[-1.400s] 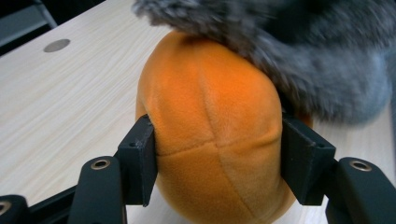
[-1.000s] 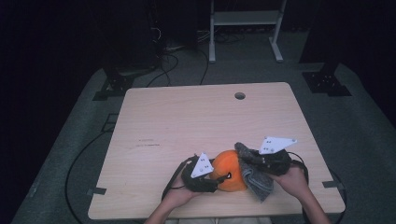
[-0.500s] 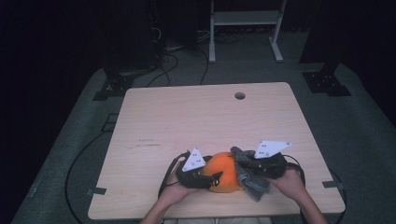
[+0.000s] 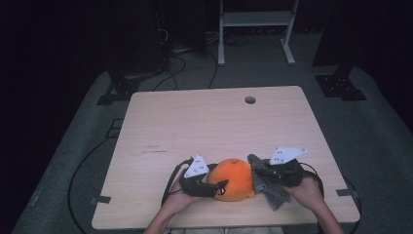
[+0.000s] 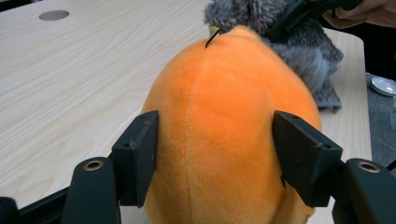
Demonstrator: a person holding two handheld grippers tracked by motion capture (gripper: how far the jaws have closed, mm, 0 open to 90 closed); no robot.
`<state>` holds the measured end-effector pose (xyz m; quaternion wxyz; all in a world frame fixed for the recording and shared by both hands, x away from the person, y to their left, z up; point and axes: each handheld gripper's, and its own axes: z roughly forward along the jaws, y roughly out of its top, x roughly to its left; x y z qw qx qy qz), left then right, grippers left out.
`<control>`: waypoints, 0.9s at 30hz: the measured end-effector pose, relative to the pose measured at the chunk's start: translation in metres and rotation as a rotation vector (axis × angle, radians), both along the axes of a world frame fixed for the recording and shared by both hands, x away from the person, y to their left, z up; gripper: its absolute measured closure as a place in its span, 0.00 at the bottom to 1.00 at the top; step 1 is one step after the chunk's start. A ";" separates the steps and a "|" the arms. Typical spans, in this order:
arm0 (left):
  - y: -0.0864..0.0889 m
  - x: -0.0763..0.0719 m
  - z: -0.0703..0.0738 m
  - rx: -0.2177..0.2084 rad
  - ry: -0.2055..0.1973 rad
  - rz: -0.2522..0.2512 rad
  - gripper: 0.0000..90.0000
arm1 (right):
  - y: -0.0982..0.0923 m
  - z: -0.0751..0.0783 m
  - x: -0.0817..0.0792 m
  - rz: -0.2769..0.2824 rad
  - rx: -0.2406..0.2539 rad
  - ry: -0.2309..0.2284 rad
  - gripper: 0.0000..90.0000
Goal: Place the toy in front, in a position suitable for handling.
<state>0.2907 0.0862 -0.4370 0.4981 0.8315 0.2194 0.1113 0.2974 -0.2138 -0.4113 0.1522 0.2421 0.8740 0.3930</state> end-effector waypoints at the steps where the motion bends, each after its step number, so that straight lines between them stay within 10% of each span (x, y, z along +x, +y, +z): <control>1: -0.001 0.000 0.000 0.007 -0.003 0.006 0.38 | 0.001 0.001 -0.001 0.014 0.019 0.005 0.85; 6: 0.004 0.002 -0.003 0.003 0.008 0.017 0.38 | 0.018 0.013 -0.007 0.075 0.073 -0.027 0.85; 13: 0.006 0.005 -0.004 -0.012 0.026 0.027 0.38 | 0.001 -0.009 0.003 0.035 0.038 0.067 0.85; 18: 0.006 0.006 -0.004 -0.020 0.030 0.036 0.38 | 0.008 0.013 -0.006 0.107 0.173 0.030 0.85; 27: 0.011 0.012 -0.006 -0.042 0.058 0.046 0.37 | 0.005 -0.010 -0.002 0.098 0.031 0.092 0.85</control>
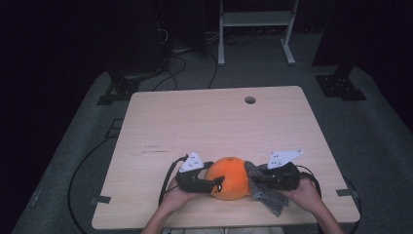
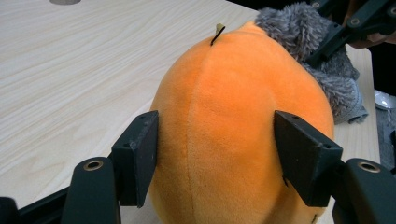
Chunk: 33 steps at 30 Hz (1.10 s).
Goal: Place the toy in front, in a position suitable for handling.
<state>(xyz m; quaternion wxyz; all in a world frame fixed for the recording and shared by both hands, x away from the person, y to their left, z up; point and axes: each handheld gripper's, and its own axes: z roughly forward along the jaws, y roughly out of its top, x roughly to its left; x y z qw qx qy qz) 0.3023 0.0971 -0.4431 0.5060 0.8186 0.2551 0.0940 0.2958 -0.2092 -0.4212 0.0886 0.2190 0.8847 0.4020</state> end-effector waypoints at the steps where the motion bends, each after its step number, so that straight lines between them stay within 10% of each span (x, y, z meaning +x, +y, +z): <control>1: -0.001 0.001 0.000 0.005 0.001 0.008 0.38 | 0.000 0.001 0.000 -0.003 0.016 -0.002 0.85; 5: -0.002 0.006 -0.002 -0.014 0.007 0.037 0.38 | 0.011 0.017 -0.002 0.016 0.104 -0.042 0.85; 12: 0.004 0.009 -0.003 -0.032 0.028 0.037 0.38 | 0.006 0.000 -0.002 0.026 -0.026 -0.003 0.85; 18: -0.004 0.009 -0.003 -0.031 0.012 0.041 0.38 | 0.008 0.018 -0.004 0.033 0.096 -0.049 0.85; 26: 0.000 0.010 0.005 -0.068 0.091 -0.016 0.16 | 0.007 0.007 0.004 -0.034 0.024 -0.050 0.85; 29: -0.006 0.010 -0.001 -0.032 0.112 -0.027 0.22 | 0.007 0.009 0.004 -0.042 0.035 -0.054 0.85; 33: -0.010 0.002 0.009 -0.025 0.017 -0.014 0.41 | 0.020 0.020 -0.006 -0.005 0.053 -0.110 0.85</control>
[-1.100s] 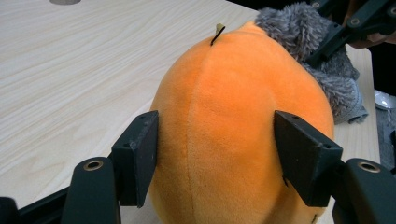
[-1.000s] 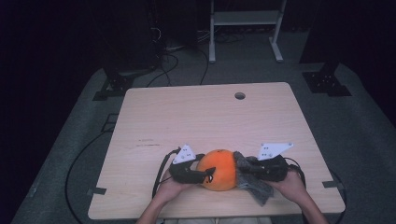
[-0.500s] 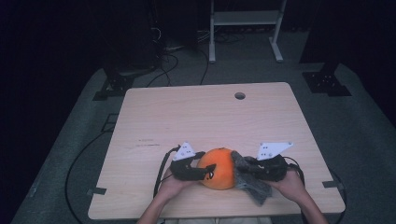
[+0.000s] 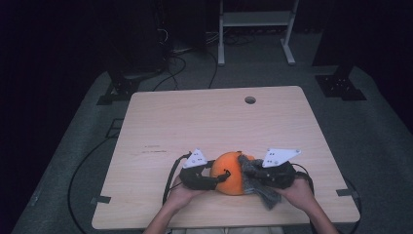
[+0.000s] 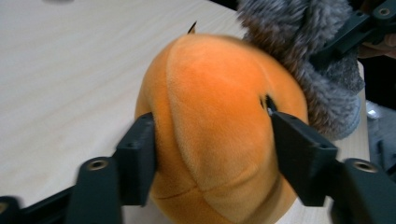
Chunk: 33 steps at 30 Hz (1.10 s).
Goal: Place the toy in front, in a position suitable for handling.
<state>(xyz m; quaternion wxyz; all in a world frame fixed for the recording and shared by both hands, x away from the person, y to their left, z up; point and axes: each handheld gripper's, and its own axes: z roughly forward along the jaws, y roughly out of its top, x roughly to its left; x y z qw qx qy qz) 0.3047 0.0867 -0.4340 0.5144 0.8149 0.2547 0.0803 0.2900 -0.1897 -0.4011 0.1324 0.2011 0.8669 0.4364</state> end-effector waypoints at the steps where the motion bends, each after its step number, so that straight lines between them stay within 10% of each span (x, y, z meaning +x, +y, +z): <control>1: 0.001 -0.002 0.004 -0.009 -0.011 -0.005 0.43 | 0.001 0.000 0.000 0.001 -0.005 -0.001 0.85; 5: 0.004 -0.003 0.007 -0.018 -0.014 -0.024 0.42 | -0.009 -0.013 0.008 -0.024 -0.026 0.046 0.85; 12: 0.009 0.010 -0.007 -0.030 0.143 0.002 0.16 | -0.006 -0.014 0.010 -0.035 -0.062 0.043 0.85; 18: -0.002 -0.004 0.007 0.001 0.006 -0.021 0.41 | 0.001 0.011 -0.003 0.037 0.092 0.007 0.85; 20: -0.004 -0.009 0.011 -0.009 -0.022 -0.037 0.41 | 0.008 0.016 -0.006 0.032 0.063 -0.027 0.85; 27: 0.000 -0.001 0.002 -0.065 0.075 -0.011 0.25 | -0.001 0.000 0.002 -0.010 0.010 0.012 0.85; 33: -0.022 -0.022 0.011 0.047 -0.140 -0.054 0.39 | 0.013 0.024 -0.013 0.059 0.042 -0.056 0.85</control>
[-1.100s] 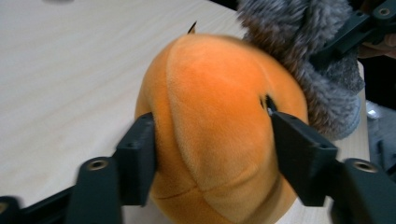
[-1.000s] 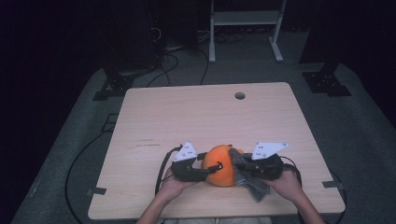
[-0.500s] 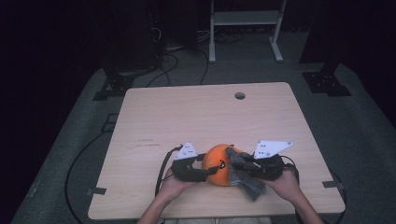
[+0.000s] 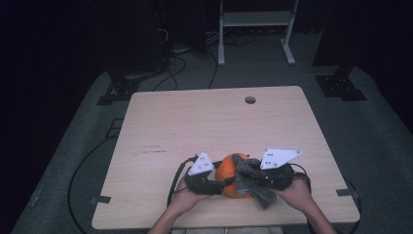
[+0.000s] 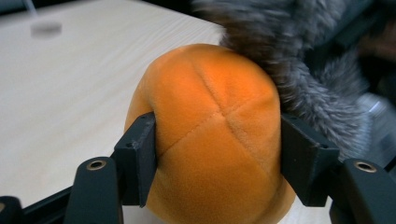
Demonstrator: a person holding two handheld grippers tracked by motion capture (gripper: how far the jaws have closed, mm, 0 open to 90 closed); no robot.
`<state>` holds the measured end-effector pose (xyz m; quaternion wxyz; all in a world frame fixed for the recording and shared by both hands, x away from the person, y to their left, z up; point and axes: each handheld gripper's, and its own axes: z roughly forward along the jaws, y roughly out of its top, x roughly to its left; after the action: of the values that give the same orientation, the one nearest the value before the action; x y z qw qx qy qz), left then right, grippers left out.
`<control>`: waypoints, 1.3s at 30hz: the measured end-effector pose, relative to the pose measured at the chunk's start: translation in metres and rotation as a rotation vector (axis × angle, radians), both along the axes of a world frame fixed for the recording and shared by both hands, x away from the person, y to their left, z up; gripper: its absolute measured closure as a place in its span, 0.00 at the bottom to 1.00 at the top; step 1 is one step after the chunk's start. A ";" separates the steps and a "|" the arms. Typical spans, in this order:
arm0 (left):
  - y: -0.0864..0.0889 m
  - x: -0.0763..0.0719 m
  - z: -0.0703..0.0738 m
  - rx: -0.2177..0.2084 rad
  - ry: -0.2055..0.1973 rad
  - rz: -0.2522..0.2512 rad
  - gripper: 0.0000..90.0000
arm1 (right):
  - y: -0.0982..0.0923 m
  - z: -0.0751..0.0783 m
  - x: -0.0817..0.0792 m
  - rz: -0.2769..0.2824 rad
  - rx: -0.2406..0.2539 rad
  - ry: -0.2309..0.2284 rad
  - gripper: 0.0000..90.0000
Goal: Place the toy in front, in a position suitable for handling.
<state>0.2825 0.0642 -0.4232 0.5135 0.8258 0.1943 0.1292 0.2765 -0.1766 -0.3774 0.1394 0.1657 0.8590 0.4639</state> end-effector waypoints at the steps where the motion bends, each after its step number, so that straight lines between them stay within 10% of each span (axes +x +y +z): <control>1: -0.004 -0.005 0.001 0.041 -0.047 -0.007 0.40 | 0.003 0.003 -0.002 0.013 -0.019 -0.021 0.85; 8: -0.010 -0.012 0.001 0.071 -0.099 -0.025 0.39 | -0.012 0.002 0.000 -0.012 -0.017 0.030 0.85; 12: -0.013 -0.017 0.000 0.104 -0.129 -0.033 0.39 | 0.000 0.007 -0.006 0.027 -0.052 -0.014 0.85; 18: -0.009 -0.013 -0.001 0.067 -0.079 -0.037 0.37 | -0.024 -0.005 0.013 -0.065 -0.018 0.052 0.85; 22: -0.003 -0.002 0.000 -0.025 0.053 -0.008 0.28 | -0.018 -0.007 0.009 -0.056 -0.023 0.044 0.85; 29: -0.002 -0.004 -0.002 -0.004 0.007 -0.015 0.39 | -0.030 -0.014 0.016 -0.076 -0.039 0.090 0.85; 35: -0.008 -0.014 -0.002 0.070 -0.086 -0.046 0.40 | -0.014 0.002 0.003 0.003 -0.009 0.022 0.84; 39: -0.003 -0.012 -0.006 0.079 -0.081 -0.042 0.41 | -0.025 -0.013 0.015 -0.059 -0.021 0.073 0.84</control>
<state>0.2708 0.0611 -0.4289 0.4906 0.8434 0.1506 0.1591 0.2915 -0.2016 -0.3908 0.1232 0.2062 0.8632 0.4440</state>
